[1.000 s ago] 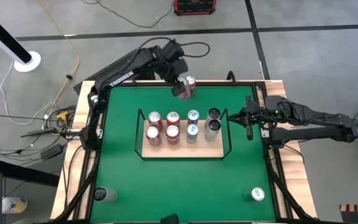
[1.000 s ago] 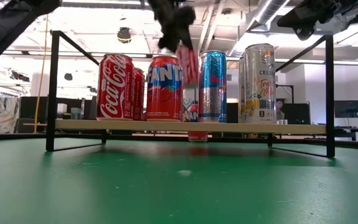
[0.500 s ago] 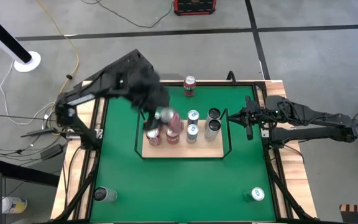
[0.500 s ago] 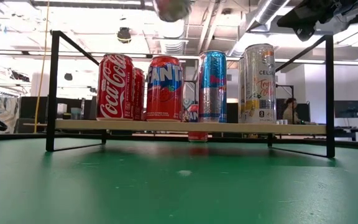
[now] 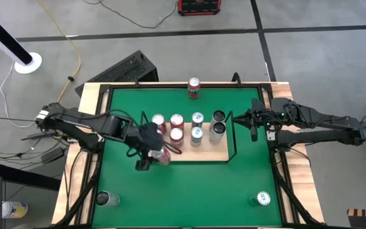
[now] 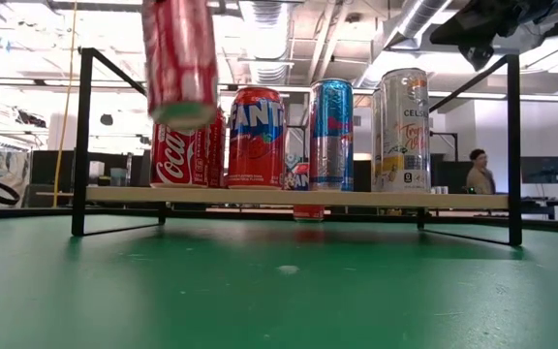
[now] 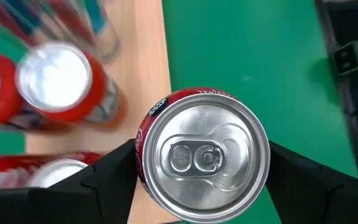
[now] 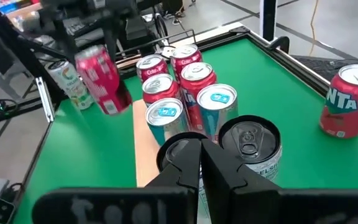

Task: Place canned beverage on shelf
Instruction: Put the red-white soda can on the shelf aligned with the other red-white soda cans

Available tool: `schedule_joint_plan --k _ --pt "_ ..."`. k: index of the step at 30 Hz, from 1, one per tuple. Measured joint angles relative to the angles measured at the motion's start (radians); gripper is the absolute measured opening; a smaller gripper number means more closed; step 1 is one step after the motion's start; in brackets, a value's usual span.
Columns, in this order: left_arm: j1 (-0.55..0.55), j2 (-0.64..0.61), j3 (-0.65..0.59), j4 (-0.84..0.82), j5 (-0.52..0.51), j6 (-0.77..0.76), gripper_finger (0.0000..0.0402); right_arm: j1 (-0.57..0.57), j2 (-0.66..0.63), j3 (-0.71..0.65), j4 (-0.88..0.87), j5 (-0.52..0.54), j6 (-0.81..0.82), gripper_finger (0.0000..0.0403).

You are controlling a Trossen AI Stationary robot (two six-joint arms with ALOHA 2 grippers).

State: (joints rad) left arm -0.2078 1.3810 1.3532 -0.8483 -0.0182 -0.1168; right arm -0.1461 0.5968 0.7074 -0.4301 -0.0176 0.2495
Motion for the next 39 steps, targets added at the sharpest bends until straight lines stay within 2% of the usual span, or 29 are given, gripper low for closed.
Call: schedule_joint_plan --k 5,9,17,26,39 --pt "-0.024 -0.004 -0.090 0.019 -0.062 -0.037 0.0285 0.000 0.000 0.000 0.000 0.016 0.016 0.0042" --pt "-0.023 -0.003 -0.112 0.011 -0.109 -0.059 0.0285 0.000 0.000 0.000 0.000 0.016 0.015 0.0042" --pt "-0.024 0.021 -0.114 -0.006 -0.092 -0.100 0.0285 0.000 0.000 -0.011 0.008 0.017 0.015 0.0042" --pt "-0.020 0.089 -0.111 -0.007 -0.133 -0.104 0.0286 0.000 0.011 -0.030 0.004 0.018 0.015 0.0042" --pt "0.007 0.089 -0.111 -0.041 -0.126 -0.105 0.0286 0.000 0.011 -0.030 0.006 0.018 0.015 0.0042"
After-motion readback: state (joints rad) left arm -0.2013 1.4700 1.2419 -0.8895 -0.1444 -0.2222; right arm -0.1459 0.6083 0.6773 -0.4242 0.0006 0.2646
